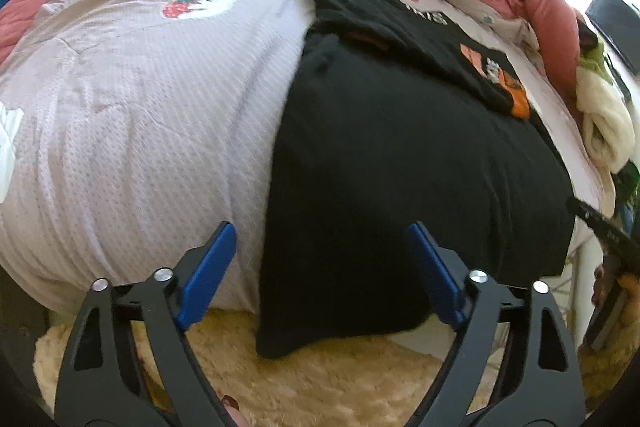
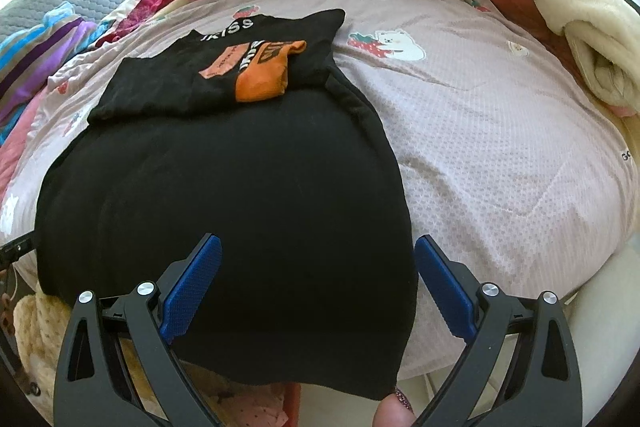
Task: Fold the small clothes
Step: 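Move both open grippers down to the sweatshirt hem, then close both grippers on the sweatshirt hem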
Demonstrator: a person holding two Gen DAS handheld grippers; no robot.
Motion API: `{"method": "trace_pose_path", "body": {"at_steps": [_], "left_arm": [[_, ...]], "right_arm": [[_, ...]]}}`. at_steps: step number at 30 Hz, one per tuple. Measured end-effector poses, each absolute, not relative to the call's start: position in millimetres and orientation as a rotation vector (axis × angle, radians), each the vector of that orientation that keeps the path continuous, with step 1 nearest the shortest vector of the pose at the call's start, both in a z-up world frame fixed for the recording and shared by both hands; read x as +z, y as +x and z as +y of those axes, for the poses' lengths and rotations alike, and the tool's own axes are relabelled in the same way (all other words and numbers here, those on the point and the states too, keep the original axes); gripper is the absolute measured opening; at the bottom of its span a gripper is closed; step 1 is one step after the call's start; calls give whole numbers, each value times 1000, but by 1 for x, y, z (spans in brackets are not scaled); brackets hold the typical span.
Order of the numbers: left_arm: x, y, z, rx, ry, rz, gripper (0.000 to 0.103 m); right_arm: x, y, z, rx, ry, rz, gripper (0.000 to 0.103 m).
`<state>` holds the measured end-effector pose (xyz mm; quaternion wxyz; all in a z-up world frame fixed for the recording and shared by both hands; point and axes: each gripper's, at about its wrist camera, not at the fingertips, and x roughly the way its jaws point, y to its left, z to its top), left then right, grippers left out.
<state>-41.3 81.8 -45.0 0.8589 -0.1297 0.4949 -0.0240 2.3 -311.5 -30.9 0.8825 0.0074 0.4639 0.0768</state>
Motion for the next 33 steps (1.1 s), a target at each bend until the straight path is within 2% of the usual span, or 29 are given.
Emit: {"method": "trace_pose_path", "body": {"at_steps": [15,23,26,29,33], "left_arm": [[-68,-56,75,-91,-327,1111,75],[-68,-59,79,-98,-344,1120,68],[-68,-62,81,-100,-346,1124,68],[-69,-64,81,-101,-344,1126,68],[-69,-65,82,-95,-337,1127,63]], "right_arm": [[-48,-20,-327,153,-24,1042,96],[-62,-31,-344,174,62,1127,94],[-68,-34,-348,189,74,1152,77],[-75,-37,-350,213,83,1179,66],[-83,-38,-352,223,68,1188,63]]}}
